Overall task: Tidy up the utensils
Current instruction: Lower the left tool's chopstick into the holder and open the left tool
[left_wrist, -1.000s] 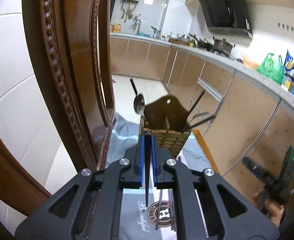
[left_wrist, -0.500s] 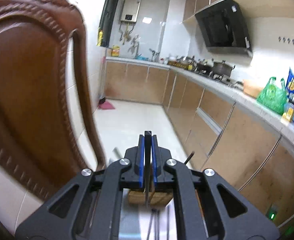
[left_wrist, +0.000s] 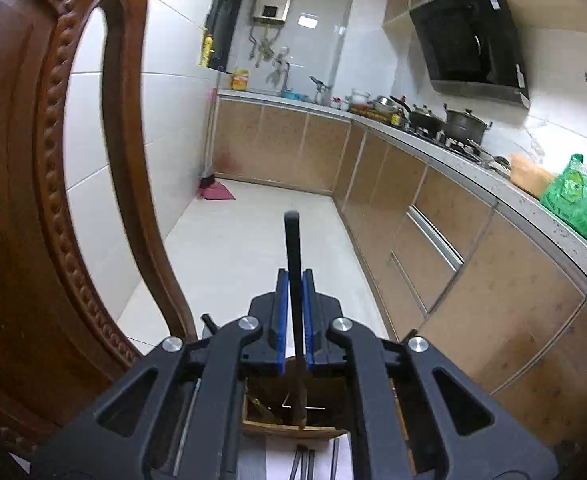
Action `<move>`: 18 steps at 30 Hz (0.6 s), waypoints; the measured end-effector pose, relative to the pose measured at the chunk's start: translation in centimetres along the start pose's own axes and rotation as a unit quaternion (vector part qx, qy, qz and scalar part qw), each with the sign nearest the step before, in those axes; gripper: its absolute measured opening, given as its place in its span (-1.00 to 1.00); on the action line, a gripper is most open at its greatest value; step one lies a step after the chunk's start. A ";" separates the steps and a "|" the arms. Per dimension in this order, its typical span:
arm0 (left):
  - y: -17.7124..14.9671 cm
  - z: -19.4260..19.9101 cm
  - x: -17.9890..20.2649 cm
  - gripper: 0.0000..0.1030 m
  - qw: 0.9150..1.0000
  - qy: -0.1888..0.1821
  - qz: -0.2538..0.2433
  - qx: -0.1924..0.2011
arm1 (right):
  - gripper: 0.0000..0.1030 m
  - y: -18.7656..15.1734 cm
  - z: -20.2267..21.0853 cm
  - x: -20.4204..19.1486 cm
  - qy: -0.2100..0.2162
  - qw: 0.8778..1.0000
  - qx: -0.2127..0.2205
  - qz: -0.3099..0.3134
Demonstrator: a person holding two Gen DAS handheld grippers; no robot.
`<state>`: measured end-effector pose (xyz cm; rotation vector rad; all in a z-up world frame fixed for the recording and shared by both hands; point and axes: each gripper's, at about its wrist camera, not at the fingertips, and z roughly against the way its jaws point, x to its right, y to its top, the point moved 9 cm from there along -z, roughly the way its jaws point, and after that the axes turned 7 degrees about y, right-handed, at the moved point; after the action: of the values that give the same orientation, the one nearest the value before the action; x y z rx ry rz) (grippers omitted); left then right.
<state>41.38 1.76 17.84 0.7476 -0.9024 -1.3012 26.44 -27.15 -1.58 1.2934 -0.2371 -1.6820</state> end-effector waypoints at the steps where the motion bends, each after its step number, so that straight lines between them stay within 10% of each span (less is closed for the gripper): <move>1: -0.2 -0.1 -0.2 -0.87 1.000 -0.005 0.005 -0.005 | 0.88 0.0 -0.1 0.0 0.000 1.000 -0.001 0.001; 18: -2.8 -2.1 -1.2 -0.88 0.999 -0.014 0.011 -0.032 | 0.88 -1.3 -1.9 -1.3 0.008 1.000 -0.025 0.006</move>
<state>41.87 2.54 14.23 0.6700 -0.8858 -1.3187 27.24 -24.77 -2.39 1.2656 -0.1921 -1.6581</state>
